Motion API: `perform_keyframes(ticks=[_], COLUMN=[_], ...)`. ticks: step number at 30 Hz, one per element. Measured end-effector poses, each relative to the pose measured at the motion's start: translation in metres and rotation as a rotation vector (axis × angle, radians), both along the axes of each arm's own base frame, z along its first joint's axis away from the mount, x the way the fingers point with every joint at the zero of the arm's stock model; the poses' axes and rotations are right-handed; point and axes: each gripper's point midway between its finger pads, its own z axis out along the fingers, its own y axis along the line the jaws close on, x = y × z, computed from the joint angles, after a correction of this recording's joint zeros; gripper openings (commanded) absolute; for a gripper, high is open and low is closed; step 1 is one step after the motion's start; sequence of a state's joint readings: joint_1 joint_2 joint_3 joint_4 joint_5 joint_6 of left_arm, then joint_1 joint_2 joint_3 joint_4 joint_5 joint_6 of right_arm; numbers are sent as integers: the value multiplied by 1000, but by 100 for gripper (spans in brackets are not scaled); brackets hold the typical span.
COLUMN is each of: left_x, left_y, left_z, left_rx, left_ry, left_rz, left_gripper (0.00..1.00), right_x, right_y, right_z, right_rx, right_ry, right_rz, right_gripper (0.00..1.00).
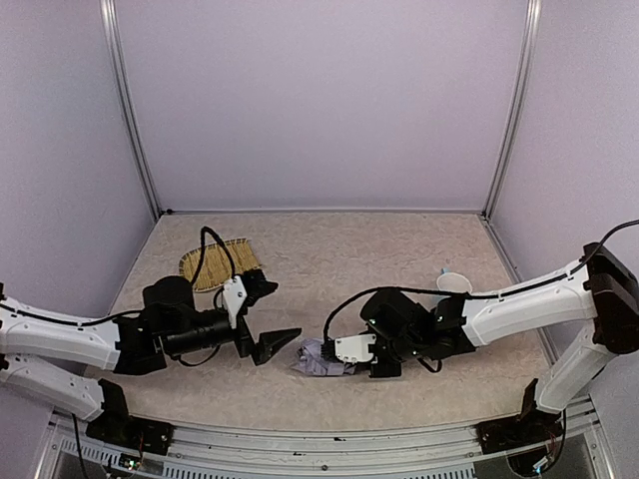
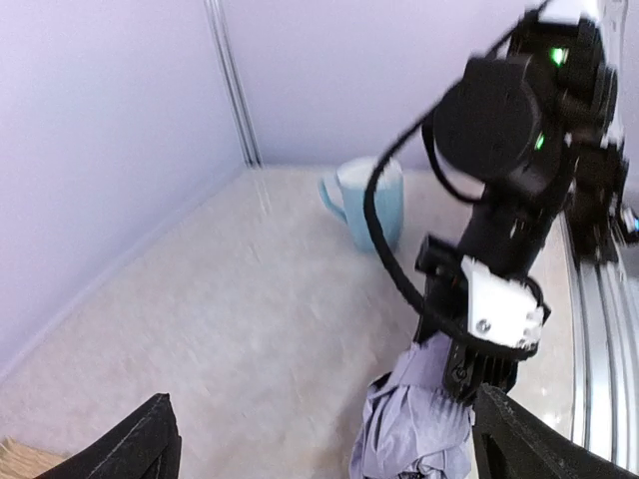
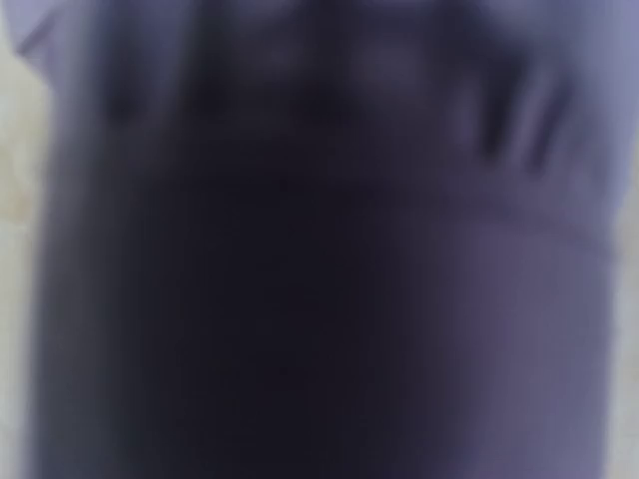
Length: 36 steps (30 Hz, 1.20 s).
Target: Put away the umbrella
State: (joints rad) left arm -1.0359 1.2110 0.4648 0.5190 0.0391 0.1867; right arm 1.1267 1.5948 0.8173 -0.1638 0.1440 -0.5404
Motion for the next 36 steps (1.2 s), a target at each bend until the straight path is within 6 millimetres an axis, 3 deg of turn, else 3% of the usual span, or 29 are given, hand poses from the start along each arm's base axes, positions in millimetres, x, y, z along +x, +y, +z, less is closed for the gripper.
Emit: perform_keyframes(ticks=[3,7,9,12,16,21,23,26,30,36], left_x=[-7,-16,-17,-17,-28,-35,-30,-21,-21,-32], left_y=[20,38,40,36,19,-1,-10,-27,-47,-65], left_z=[67,112,117,113,100,91,87,86,82,98], left_rx=[-209,-349,-366,-361,-354,-369,-363,-373,-398,-453], left_ry=[-127,-204,-213,-192,-163,-166,-165,-171,-179,-209], left_rz=[21,25,25,14,-56,-110,-109,-104,-142,-218], left_gripper=[99,85,74,67,67,54,55,65,68,56], right_x=[9,30,36,39,35,33,34,35,36,37], right_y=[6,23,28,32,39,42,45,48,49,49], right_z=[36,125,171,236,288,308,309,306,299,294], right_rx=[70,274,373,498,584,601,598,590,571,558], right_ry=[24,25,7,-42,-81,-93,-91,-83,-67,-58], right_rz=[-3,10,34,70,117,147,150,151,148,143], right_gripper=[0,0,0,0,0,0,0,0,0,0])
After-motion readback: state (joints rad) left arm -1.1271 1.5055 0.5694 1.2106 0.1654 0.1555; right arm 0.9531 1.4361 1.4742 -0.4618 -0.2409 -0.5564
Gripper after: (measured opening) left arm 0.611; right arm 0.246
